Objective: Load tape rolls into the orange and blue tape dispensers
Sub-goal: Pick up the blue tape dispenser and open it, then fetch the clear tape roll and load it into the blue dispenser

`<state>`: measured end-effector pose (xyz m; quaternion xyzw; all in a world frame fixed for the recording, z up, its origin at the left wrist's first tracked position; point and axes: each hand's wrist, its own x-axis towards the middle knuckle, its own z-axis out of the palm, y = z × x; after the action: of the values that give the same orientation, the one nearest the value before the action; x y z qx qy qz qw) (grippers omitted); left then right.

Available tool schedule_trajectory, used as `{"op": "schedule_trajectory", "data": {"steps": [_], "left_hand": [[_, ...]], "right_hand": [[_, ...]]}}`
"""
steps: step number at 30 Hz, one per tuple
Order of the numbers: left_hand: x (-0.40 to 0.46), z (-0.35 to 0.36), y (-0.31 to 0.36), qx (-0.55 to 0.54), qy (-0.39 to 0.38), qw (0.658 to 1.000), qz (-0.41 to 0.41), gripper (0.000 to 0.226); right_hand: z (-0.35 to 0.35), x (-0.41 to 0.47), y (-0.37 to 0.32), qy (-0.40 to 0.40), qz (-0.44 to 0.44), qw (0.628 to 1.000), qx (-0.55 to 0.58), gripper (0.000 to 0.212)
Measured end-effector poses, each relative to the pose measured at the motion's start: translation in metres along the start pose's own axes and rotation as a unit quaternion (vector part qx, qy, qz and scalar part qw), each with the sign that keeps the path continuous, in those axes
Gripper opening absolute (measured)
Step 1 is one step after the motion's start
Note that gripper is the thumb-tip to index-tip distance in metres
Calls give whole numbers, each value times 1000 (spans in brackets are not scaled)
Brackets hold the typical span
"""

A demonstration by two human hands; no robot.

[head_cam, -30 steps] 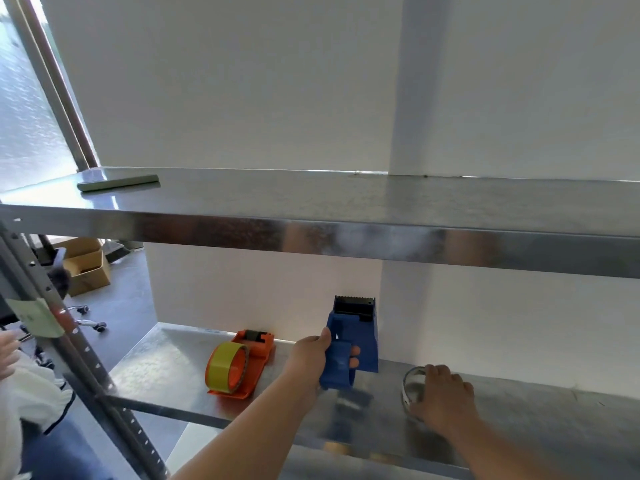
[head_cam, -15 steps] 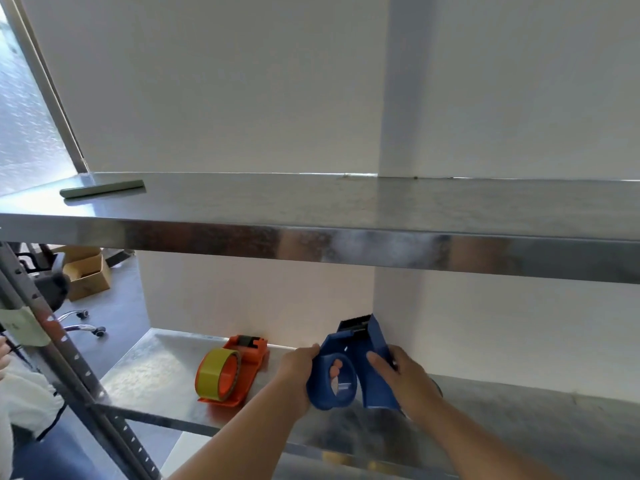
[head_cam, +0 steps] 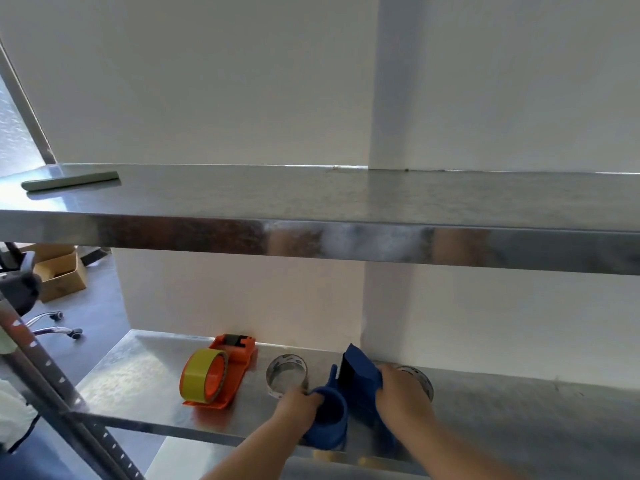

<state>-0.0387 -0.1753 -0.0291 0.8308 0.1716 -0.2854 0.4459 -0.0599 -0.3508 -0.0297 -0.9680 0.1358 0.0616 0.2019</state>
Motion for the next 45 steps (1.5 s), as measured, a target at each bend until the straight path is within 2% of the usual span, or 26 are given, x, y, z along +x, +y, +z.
{"op": "schedule_trajectory", "data": {"steps": [2,4,10,14,18,21,26,33,45], "left_hand": [[-2,1,-4,113,21,992,45,22],[-3,1,-6,183,49,979,80,30],[0,0,-5,267,94,951,122,30],[-4,-1,0,277,105,943,151,29],[-20,-6,18,258,150,934,196,43],[-36,-3,33,273,181,909,259,44],[-59,24,52,242,174,879,372,44],[-99,113,89,265,97,857,431,46],[-195,372,181,291,28,814,502,44]], "right_hand": [[0,0,-4,-14,2,1000,-28,31],[2,0,-6,-21,3,999,-29,32],[-2,-5,-9,-17,0,1000,4,29],[-12,-13,-15,13,-28,999,30,30],[-29,-23,-24,63,-36,997,9,42],[-36,-30,-23,102,-26,994,16,40],[-54,-45,-4,198,-12,979,43,36],[-97,-80,85,237,49,969,56,39],[-209,-156,346,274,197,941,19,35]]}}
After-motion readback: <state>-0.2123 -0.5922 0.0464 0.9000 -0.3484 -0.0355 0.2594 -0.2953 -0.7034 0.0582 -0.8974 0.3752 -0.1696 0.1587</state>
